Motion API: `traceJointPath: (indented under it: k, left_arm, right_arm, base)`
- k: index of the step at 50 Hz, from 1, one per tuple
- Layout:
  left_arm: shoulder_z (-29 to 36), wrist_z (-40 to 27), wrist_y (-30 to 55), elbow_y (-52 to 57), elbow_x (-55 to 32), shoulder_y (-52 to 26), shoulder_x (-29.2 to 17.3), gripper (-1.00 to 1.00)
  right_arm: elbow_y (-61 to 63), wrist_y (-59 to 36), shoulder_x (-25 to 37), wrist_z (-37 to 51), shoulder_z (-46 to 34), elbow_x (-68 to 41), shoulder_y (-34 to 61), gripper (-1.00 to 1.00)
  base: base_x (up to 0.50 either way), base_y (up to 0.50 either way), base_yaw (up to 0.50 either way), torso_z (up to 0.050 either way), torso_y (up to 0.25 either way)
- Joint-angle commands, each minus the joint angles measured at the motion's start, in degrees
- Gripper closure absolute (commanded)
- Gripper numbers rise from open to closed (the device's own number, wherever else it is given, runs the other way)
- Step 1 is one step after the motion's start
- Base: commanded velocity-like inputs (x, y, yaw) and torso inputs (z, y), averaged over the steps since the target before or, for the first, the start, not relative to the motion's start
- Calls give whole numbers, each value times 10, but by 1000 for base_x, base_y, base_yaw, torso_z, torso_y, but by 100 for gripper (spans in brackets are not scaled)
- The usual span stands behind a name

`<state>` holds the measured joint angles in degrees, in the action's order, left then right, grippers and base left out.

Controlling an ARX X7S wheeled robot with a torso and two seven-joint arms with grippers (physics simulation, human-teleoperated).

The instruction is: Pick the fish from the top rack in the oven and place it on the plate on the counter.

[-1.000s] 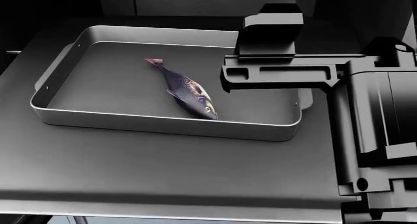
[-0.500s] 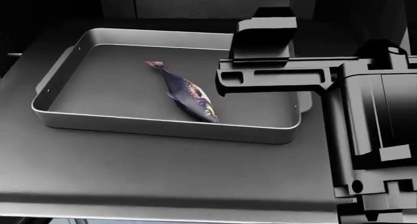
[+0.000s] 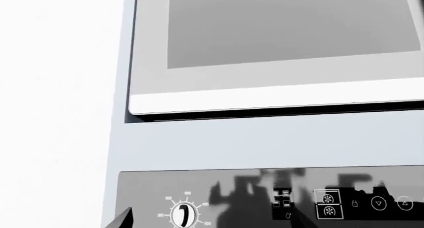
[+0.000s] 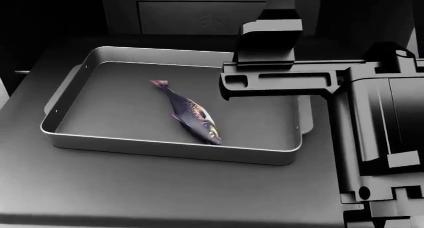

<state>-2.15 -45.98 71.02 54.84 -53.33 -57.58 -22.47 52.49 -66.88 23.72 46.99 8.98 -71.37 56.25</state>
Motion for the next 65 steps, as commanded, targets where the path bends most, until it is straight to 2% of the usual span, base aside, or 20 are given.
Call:
traceJointPath:
  k: [1,9,21,26,30,40,65]
  left_arm:
    - [-3,-14,8,2,-19,-7,-2,-100]
    - [1,-8,-18,10,-10,3,-8,-100]
    - [10,-9,-33,8,-9,11,-13,-100]
    - [0,-20,-24,11,-29,2,-15,-100]
    - [-7,-32,-22,20,-45,6,-12,-100]
    - [-26,-59,-17,29,-82,2,-22,-100]
    - [-28,-95,-33,33,-116,3,-40,-100]
  right_arm:
    - [2,1,6,13,1,-18,3,-100]
    - [0,6,9,8,-3,-17,-1,-100]
    - [-63,-3,5,-66,-69,10,-4,-100]
    - [-161,3,-4,-124,-101,36,23,-100]
    - [-262,-6,-2,-197,-155,67,102,-100]
    - [-475,26,-10,-361,-272,155,204,-100]
    - [-739,63,-40,-544,-430,253,285,-100]
  base:
    - [0,0,0,50,8]
    - [0,0,0,50,7]
    - [0,0,0,0,0]
    - [0,0,0,0,0]
    - [0,0,0,0,0]
    - [0,0,0,0,0]
    - [0,0,0,0,0]
